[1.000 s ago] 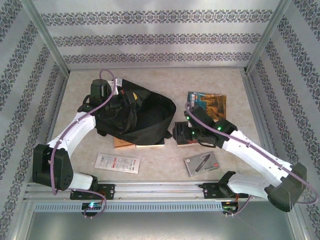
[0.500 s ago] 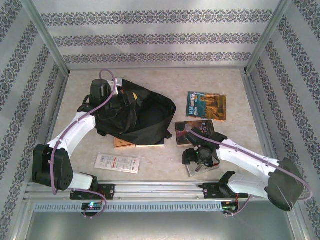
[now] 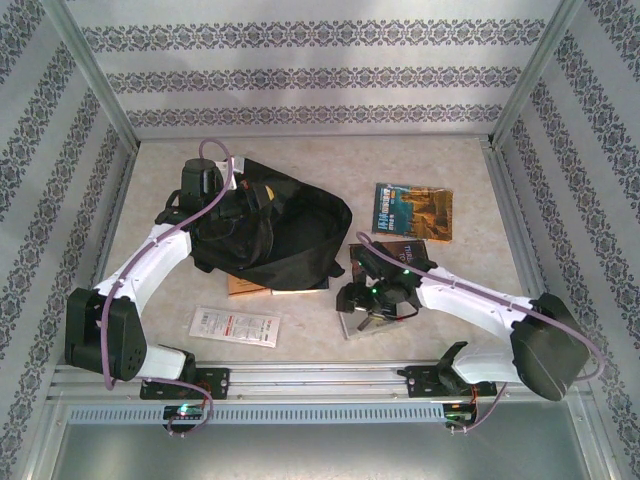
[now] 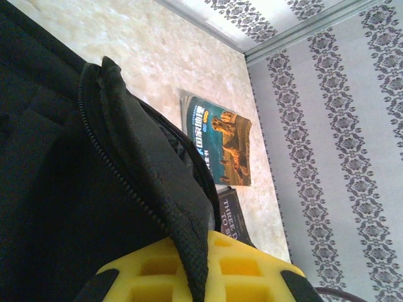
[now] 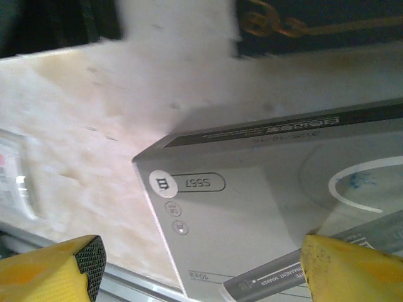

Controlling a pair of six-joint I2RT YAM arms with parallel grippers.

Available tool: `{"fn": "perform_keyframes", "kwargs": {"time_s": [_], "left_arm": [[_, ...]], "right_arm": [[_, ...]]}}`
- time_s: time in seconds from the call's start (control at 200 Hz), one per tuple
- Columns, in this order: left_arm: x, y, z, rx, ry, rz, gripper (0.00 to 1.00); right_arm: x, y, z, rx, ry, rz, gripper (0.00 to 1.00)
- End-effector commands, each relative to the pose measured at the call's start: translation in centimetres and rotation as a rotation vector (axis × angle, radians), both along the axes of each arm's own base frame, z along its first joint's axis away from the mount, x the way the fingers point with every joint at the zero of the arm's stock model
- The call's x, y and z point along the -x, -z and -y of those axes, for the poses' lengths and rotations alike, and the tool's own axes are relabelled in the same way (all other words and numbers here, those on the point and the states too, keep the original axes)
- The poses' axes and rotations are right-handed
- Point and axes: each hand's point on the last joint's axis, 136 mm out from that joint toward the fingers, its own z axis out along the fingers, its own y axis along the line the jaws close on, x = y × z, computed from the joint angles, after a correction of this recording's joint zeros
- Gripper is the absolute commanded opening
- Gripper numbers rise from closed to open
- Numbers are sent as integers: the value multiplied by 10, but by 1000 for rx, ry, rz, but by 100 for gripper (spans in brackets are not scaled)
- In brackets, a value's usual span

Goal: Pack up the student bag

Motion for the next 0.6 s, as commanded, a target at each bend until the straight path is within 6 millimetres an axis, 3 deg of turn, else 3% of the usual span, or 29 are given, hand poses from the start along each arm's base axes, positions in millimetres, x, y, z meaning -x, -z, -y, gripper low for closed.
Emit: {"fn": "perform_keyframes", "kwargs": {"time_s": [0.0, 0.08, 0.16, 0.33, 0.38, 0.47, 0.595], "left_arm": [[-2, 7, 0, -40, 4, -12, 0], [-3, 12, 2, -40, 11, -25, 0], [-2, 18, 7, -46, 30, -40, 0], [6, 34, 28, -128, 96, -70, 0], [10, 40, 37, -150, 124, -84, 0], [19, 56, 55, -199, 184, -121, 0], [33, 79, 80, -250, 265, -172, 0]], "right_arm": [[-15, -28, -30, -108, -60, 69, 82], [-20, -44, -24, -110, -71, 127, 83], [-26, -53, -4, -77, -21, 184, 83], [-34, -36, 73, 135, 156, 197, 94], [-35, -29, 87, 167, 190, 189, 97], [-37, -16, 102, 182, 242, 174, 98], [-36, 0, 95, 120, 238, 116, 98]]}}
